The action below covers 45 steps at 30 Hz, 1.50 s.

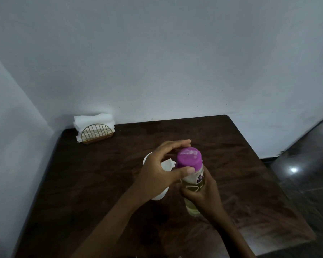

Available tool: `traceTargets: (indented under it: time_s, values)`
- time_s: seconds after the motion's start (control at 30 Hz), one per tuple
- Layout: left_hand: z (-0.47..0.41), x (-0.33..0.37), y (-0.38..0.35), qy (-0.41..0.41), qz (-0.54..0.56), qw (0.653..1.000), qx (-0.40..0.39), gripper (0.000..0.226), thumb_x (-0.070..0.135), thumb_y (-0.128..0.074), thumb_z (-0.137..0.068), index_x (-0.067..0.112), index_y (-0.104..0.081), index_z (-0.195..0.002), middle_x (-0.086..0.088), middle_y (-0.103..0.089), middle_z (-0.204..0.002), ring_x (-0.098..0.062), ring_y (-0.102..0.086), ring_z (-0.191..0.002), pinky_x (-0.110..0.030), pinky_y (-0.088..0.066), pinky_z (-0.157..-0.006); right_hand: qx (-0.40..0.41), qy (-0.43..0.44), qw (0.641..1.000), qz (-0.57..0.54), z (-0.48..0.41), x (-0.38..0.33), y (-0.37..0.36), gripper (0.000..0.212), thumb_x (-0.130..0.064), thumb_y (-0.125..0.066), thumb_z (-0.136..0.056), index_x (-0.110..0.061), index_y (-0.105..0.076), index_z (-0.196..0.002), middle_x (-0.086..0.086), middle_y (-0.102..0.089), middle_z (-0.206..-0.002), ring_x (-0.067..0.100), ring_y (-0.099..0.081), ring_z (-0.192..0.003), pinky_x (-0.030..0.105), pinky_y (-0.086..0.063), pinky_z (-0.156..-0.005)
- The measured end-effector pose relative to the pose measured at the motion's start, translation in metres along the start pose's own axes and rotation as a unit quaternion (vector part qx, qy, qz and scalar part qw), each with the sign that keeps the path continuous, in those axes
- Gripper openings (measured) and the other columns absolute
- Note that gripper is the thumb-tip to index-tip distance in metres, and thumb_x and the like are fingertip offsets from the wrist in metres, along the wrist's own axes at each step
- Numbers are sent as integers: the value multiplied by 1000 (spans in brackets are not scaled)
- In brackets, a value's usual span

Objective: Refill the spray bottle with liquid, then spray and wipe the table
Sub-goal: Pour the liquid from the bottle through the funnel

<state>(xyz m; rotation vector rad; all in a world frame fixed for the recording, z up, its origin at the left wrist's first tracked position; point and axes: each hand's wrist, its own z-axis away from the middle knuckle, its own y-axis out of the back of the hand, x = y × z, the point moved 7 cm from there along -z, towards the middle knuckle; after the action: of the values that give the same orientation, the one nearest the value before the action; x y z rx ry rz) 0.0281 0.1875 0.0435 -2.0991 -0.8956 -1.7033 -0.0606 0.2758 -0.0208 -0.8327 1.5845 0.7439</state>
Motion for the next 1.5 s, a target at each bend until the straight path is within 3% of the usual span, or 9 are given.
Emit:
traceTargets:
  time_s: [0.1, 0.23, 0.43, 0.7, 0.93, 1.13, 1.33, 1.43, 1.5]
  values:
    - [0, 0, -1, 16, -40, 999, 6, 68, 49, -72, -56, 48, -44, -118, 19, -49, -117, 4, -52, -109, -14, -47, -87, -17, -4, 1000, 1, -1, 1, -3, 56, -17, -76, -58, -17, -54, -110, -3, -69, -101, 16, -69, -85, 20, -54, -67]
    - [2, 1, -9, 19, 19, 995, -92, 90, 39, -72, -64, 47, -19, -136, 21, -26, -148, 6, -29, -133, -19, -36, -105, -13, 1, 1000, -1, -3, 0, -4, 50, -10, -76, -60, -14, -57, -105, -3, -72, -93, 11, -69, -77, 17, -52, -64]
    - [-6, 6, 5, -17, 55, 998, -14, 49, 29, -60, -78, 25, -47, -125, 11, -66, -116, -7, -59, -111, -15, -48, -86, -1, -12, 999, 30, -4, 7, -3, 52, -23, -77, -57, -15, -58, -104, 7, -70, -91, 20, -69, -76, 31, -57, -65]
    - [-10, -2, 15, 31, -73, 995, 53, 38, 58, -53, -66, 37, -59, -96, 18, -58, -97, 5, -57, -94, -9, -47, -76, -10, -34, 998, 51, -4, 19, -7, 53, -25, -75, -54, -15, -58, -103, 9, -71, -88, 26, -69, -77, 42, -58, -66]
    - [-5, 0, 8, 42, -14, 988, -145, 54, 22, -63, -81, 29, -44, -132, 19, -47, -136, 1, -43, -126, -16, -43, -97, -11, -28, 999, 39, -7, 14, -5, 54, -23, -77, -56, -18, -57, -106, 6, -71, -94, 22, -69, -83, 35, -58, -70]
    - [-7, 5, 11, 15, -137, 989, -47, 60, 44, -71, -67, 44, -44, -120, 29, -48, -115, 10, -46, -112, -3, -42, -83, 0, -22, 999, 32, -6, 12, -3, 53, -23, -75, -57, -18, -57, -107, 8, -70, -90, 20, -69, -79, 30, -56, -66]
    - [0, 5, -5, 4, -90, 989, -117, 86, 27, -69, -76, 49, -13, -137, 35, -15, -145, 11, -23, -133, -13, -35, -104, -18, -30, 999, 7, -8, 12, -5, 53, 12, -75, -64, -13, -56, -107, 0, -71, -98, 17, -70, -83, 20, -54, -66]
    - [1, 9, -4, -19, -145, 979, -144, 76, 13, -61, -78, 56, -26, -130, 42, -28, -137, 9, -27, -133, -24, -31, -111, -11, -31, 999, 8, -6, 14, -2, 53, -7, -81, -59, -11, -56, -106, 1, -72, -97, 17, -70, -83, 21, -54, -67]
    - [-1, 9, 0, -24, -173, 975, -140, 68, 15, -59, -77, 55, -33, -126, 45, -36, -129, 10, -34, -128, -17, -34, -106, -3, -42, 999, 27, -6, 16, -1, 55, -21, -79, -55, -15, -57, -105, 1, -71, -96, 16, -70, -83, 21, -54, -66]
